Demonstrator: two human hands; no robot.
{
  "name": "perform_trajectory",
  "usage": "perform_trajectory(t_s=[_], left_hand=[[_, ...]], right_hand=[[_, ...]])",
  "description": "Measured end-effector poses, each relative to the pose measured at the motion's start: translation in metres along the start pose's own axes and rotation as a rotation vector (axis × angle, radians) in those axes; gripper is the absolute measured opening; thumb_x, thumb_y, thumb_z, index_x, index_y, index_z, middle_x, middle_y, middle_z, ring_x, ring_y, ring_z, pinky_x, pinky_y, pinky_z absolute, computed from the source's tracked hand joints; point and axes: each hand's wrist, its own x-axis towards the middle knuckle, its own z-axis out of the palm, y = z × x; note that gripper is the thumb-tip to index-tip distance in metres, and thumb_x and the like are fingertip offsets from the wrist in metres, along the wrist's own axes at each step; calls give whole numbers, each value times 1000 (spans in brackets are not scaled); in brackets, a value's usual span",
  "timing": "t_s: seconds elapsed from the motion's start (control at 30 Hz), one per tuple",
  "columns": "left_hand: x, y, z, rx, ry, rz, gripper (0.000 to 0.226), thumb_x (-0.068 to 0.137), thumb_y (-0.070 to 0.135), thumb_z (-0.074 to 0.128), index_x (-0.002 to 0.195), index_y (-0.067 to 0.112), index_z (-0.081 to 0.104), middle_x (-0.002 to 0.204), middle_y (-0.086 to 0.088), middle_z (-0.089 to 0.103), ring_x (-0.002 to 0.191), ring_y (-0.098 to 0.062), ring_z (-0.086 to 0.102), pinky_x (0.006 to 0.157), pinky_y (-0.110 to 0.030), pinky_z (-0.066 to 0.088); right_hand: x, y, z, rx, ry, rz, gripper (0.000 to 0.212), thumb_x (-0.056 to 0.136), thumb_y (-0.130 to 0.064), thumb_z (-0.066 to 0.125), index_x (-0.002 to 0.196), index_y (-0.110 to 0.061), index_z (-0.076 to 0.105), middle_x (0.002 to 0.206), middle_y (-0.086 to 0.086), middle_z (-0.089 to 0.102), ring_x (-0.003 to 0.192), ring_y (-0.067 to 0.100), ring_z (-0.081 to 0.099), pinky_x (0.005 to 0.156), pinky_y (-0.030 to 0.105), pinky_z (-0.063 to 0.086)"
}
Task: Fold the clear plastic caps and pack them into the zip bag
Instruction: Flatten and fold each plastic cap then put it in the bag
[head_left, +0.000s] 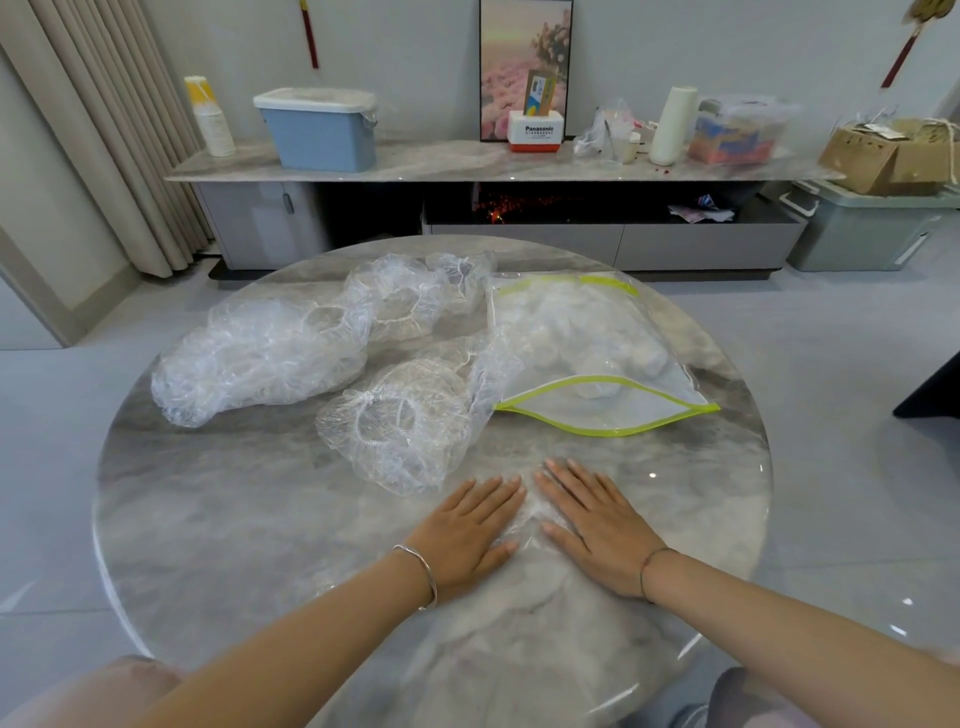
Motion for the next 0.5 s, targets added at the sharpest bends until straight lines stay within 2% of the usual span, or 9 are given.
perform_trajectory(t_s=[0.13, 0.2, 0.27, 0.3, 0.37, 0.4, 0.47, 0.5], left_hand=[[-3, -1, -5, 6, 34, 8, 64, 99, 48, 6, 131, 19, 53, 131, 3, 58, 112, -15, 60, 101, -30, 40], [-6, 1, -12, 19, 122, -7, 67, 99, 47, 7, 118, 19, 65, 118, 2, 65, 98, -15, 63, 91, -26, 38], [-9, 0, -23, 20, 231, -42, 60, 99, 42, 13, 106, 21, 69, 102, 2, 67, 85, -16, 61, 80, -26, 41], [-10, -1, -30, 18, 232, -58, 57, 96, 40, 15, 104, 21, 68, 98, 2, 64, 84, -17, 58, 78, -28, 44], [-14, -6, -43, -21, 154, -80, 69, 84, 43, 7, 114, 18, 63, 108, -1, 58, 97, -21, 50, 88, -33, 41], [-18, -9, -46, -54, 96, -97, 77, 77, 44, 2, 123, 18, 59, 116, -2, 54, 105, -23, 45, 95, -32, 34], [-24, -13, -47, -84, 56, -110, 83, 69, 42, 3, 130, 18, 53, 126, -3, 49, 114, -24, 40, 100, -32, 26], [-27, -13, -47, -77, 62, -101, 83, 66, 42, 6, 131, 18, 52, 129, -2, 48, 118, -24, 39, 103, -32, 25]], right_hand=[[-2, -2, -8, 8, 17, -12, 108, 56, -79, -33, 149, -36, 0, 157, -16, -9, 144, 7, -11, 112, 27, -13], [-5, -6, -16, 26, 97, -45, 102, 68, -75, -27, 149, -31, 14, 158, -12, 4, 145, 9, 1, 112, 23, -12], [-7, -9, -26, 39, 234, -165, 79, 88, -67, -4, 145, -25, 34, 153, -5, 28, 140, 11, 23, 114, 24, -2], [-8, -10, -31, 25, 281, -253, 65, 95, -59, 12, 140, -23, 42, 147, -3, 38, 134, 11, 32, 114, 26, 7], [-9, -10, -34, -48, 274, -439, 49, 94, -45, 38, 135, -21, 48, 139, -3, 48, 125, 10, 40, 109, 28, 21], [-11, -10, -34, -82, 212, -495, 51, 87, -39, 45, 135, -21, 48, 138, -3, 50, 122, 10, 42, 107, 27, 24], [-12, -11, -32, -145, 99, -529, 63, 72, -30, 45, 134, -21, 47, 134, -4, 52, 117, 11, 46, 103, 24, 25], [-12, -11, -28, -183, 96, -531, 65, 68, -28, 42, 132, -22, 50, 131, -4, 55, 113, 12, 50, 101, 23, 26]])
